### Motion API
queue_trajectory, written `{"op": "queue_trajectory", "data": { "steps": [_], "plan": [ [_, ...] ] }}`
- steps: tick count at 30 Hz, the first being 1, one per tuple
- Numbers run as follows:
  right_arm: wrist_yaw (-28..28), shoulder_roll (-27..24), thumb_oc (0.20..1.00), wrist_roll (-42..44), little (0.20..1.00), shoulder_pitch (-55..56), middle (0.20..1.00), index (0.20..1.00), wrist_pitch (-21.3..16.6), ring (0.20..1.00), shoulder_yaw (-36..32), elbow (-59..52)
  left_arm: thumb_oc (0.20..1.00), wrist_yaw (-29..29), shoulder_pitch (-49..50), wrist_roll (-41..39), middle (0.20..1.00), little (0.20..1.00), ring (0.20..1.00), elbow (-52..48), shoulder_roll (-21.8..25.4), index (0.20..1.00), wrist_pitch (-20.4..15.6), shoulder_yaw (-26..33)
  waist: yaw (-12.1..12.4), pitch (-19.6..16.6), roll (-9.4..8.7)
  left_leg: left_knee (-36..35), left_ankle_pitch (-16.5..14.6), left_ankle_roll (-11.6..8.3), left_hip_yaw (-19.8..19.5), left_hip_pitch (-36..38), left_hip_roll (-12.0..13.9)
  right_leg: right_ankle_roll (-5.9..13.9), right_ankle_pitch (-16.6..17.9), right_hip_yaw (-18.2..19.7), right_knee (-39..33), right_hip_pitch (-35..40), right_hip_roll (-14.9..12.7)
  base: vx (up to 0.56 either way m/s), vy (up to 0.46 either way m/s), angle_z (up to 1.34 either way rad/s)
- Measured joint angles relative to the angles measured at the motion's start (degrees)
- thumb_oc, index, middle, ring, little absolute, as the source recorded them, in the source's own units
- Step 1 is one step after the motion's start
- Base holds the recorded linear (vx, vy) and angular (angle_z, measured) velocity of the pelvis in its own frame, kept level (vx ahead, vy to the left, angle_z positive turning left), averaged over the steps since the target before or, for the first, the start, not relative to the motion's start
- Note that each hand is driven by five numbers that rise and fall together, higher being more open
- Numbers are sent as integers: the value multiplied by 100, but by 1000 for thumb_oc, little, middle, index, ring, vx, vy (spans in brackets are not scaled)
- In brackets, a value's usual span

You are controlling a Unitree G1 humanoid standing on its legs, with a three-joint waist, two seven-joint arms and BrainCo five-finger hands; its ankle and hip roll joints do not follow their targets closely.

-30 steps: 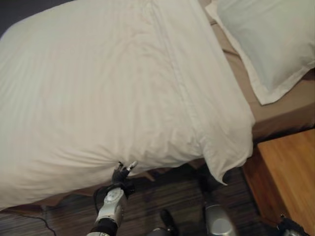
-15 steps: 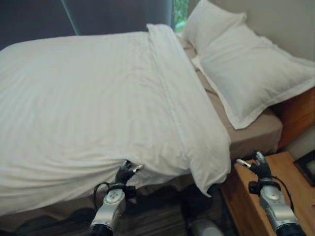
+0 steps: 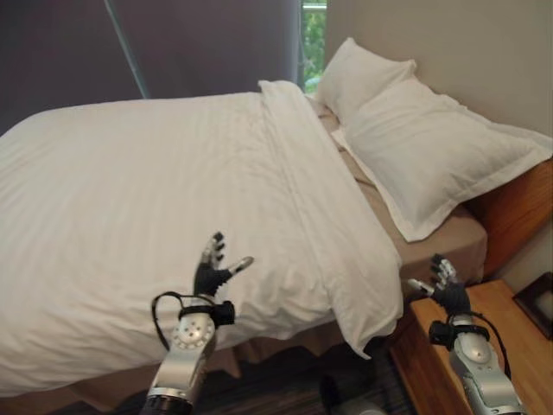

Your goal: Making the bed.

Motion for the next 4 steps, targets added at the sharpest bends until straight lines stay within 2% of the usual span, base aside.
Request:
{"op": "queue_trajectory", "data": {
  "steps": [4],
  "plan": [
    [10, -5, 1000, -3, 1000, 2, 1000, 1000, 1, 1000, 19, 9, 1000, -45, 25, 3, 1000, 1000, 1000, 15, 27, 1000, 5, 96, 12, 10, 23, -1, -6, -10, 11, -18, 56, 6, 0, -14, 18, 2, 38, -1, 5, -1]
  ]
}}
